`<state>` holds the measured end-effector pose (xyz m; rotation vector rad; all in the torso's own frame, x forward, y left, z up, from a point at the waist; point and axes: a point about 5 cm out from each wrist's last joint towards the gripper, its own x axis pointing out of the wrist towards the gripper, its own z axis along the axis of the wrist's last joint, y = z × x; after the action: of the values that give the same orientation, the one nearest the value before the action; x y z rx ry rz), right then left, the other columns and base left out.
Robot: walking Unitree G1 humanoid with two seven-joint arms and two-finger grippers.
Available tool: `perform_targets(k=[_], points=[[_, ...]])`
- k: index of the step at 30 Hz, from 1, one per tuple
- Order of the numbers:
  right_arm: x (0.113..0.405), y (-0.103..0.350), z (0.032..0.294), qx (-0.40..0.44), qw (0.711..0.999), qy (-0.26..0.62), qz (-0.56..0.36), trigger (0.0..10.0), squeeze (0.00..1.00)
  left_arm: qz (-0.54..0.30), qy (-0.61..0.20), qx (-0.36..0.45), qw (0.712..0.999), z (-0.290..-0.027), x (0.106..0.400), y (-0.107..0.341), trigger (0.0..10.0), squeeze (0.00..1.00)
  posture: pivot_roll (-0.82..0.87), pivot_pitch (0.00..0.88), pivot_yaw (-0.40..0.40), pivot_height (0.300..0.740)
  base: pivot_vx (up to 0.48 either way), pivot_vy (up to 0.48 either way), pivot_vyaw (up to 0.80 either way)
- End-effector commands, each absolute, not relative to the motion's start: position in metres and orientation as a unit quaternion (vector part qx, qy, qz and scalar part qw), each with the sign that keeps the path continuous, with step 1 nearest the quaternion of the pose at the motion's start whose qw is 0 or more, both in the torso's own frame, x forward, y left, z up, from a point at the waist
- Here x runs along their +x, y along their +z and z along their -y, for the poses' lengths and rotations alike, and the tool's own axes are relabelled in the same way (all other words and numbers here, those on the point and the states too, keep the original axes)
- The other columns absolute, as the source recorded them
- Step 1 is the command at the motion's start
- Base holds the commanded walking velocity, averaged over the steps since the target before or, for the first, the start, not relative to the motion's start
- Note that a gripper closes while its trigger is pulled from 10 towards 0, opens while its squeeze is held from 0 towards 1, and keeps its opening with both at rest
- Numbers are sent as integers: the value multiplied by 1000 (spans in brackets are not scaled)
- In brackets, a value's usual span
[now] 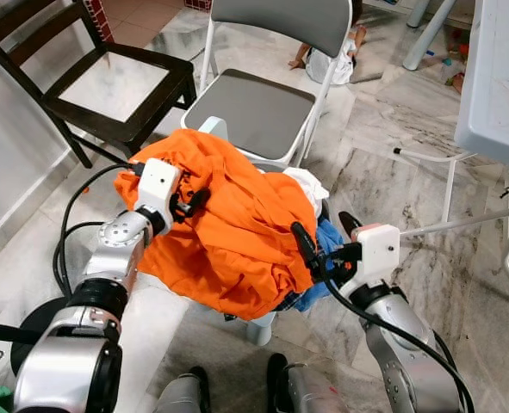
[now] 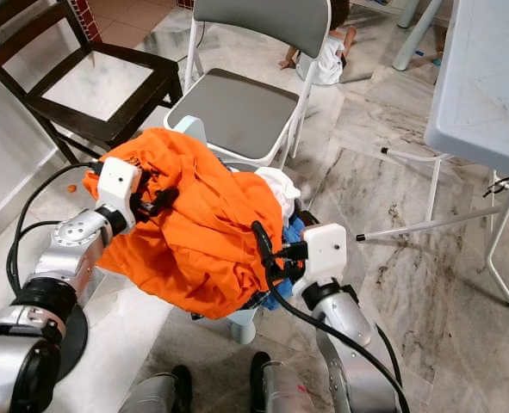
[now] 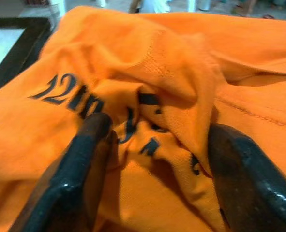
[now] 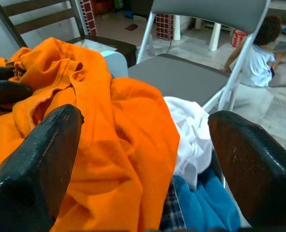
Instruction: Hang hanger
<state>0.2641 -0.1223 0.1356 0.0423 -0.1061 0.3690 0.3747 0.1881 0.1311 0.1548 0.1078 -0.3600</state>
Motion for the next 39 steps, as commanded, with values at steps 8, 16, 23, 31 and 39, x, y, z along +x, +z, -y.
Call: perform_targets(k=[8, 16, 23, 31, 39], points=[[263, 127, 119, 21, 981, 191, 36, 10000, 0, -51, -134, 34, 989, -199, 368, 119, 0, 0, -8, 271, -28, 740, 0, 0, 0], [263, 125, 120, 21, 981, 192, 33, 10000, 0, -17, -152, 6, 988, -180, 360, 115, 0, 0, 2, 275, -29, 740, 0, 0, 0], [264, 124, 118, 21, 980, 195, 31, 10000, 0, -10, -177, -4, 984, -165, 342, 104, 0, 0, 17, 276, -30, 740, 0, 0, 0], [267, 123, 116, 21, 979, 198, 29, 10000, 0, -27, -164, 6, 986, -174, 330, 94, 0, 0, 27, 274, -32, 740, 0, 0, 0], [268, 122, 116, 20, 980, 198, 30, 10000, 0, 54, -112, 49, 991, -183, 335, 124, 4000, 0, 25, 271, -32, 740, 0, 0, 0]])
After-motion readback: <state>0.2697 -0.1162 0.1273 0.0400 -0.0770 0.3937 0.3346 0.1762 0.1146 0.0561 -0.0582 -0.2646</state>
